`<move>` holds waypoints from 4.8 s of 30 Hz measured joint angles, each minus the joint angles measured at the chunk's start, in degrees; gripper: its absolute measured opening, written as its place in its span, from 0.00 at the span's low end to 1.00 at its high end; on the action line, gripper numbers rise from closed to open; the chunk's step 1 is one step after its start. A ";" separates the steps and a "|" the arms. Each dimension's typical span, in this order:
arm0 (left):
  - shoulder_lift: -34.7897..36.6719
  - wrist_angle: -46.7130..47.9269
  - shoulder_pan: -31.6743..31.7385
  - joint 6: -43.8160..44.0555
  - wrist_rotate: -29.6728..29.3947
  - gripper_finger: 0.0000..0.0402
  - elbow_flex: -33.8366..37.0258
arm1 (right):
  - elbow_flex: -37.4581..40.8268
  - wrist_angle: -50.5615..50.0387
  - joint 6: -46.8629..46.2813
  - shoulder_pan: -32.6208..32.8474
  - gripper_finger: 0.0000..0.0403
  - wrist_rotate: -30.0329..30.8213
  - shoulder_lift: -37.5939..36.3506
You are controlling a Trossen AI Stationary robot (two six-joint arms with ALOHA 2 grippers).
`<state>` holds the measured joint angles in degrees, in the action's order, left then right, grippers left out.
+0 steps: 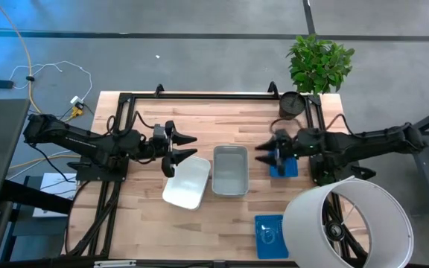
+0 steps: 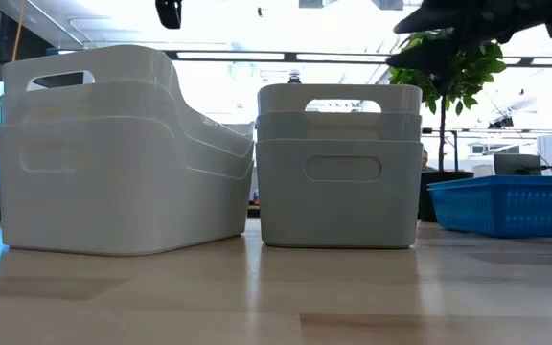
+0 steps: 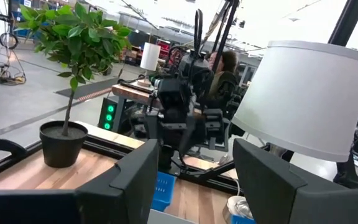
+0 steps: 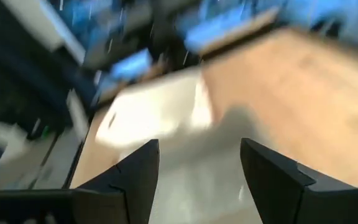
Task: Stack baskets by color
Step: Stack the bottom blue bin on top of the other top blue bins
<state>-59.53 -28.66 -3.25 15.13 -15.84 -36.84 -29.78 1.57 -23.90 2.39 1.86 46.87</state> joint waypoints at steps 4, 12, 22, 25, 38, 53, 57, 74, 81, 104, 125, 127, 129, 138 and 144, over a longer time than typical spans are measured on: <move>-0.02 0.07 0.00 0.74 0.00 0.49 0.00 | -3.81 -10.63 -1.38 0.00 0.52 -9.93 3.65; -0.02 0.06 0.00 0.77 0.00 0.49 0.00 | -5.02 -20.62 -3.20 1.35 0.52 -22.88 7.99; -0.02 0.08 0.00 0.75 -0.20 0.49 0.00 | -5.02 -21.48 -7.49 10.67 0.52 -26.27 13.12; -0.02 0.08 0.00 0.75 -0.83 0.49 0.00 | -5.02 -20.56 -8.40 13.34 0.52 -25.26 15.45; -0.02 0.06 0.00 0.82 -1.07 0.49 0.00 | -5.02 -18.14 -10.84 20.12 0.52 -24.92 24.63; -0.02 0.06 0.00 1.23 -1.07 0.49 0.00 | -5.02 -13.42 -12.17 24.84 0.52 -23.50 31.15; -0.02 0.08 0.00 1.23 -1.07 0.49 0.00 | -5.02 -13.12 -12.17 25.86 0.52 -21.62 32.68; -0.03 0.10 0.00 1.23 -1.07 0.49 0.00 | -5.02 -13.07 -14.27 26.56 0.08 -18.76 34.18; -0.04 0.10 0.00 1.23 -1.07 0.49 0.01 | -5.02 -8.66 -12.62 26.48 0.01 -22.77 33.41; 0.22 -1.62 0.00 0.60 -1.53 0.49 0.02 | -5.02 22.13 -6.96 12.04 0.00 -19.72 25.66; 17.59 15.27 0.00 -3.36 -4.42 0.49 0.00 | -12.91 12.55 13.99 -7.68 0.00 -8.25 17.54; 17.64 19.05 0.00 -3.36 -2.89 0.49 0.01 | -13.18 9.52 17.22 -7.76 0.00 -9.06 15.40; 17.43 20.63 0.00 -3.47 -0.04 0.49 0.02 | -13.22 8.82 19.47 -7.58 0.00 -8.99 13.54; 17.05 18.41 0.02 -6.35 -1.33 0.49 0.02 | -13.31 8.83 19.65 -7.50 0.00 -8.40 10.77; 17.07 18.07 0.02 -6.15 -1.33 0.49 0.02 | -13.31 8.93 19.52 -7.50 0.00 -8.40 10.87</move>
<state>-42.46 -10.59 -3.22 8.97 -17.16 -36.82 -43.09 10.50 -4.38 -5.10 -6.55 57.75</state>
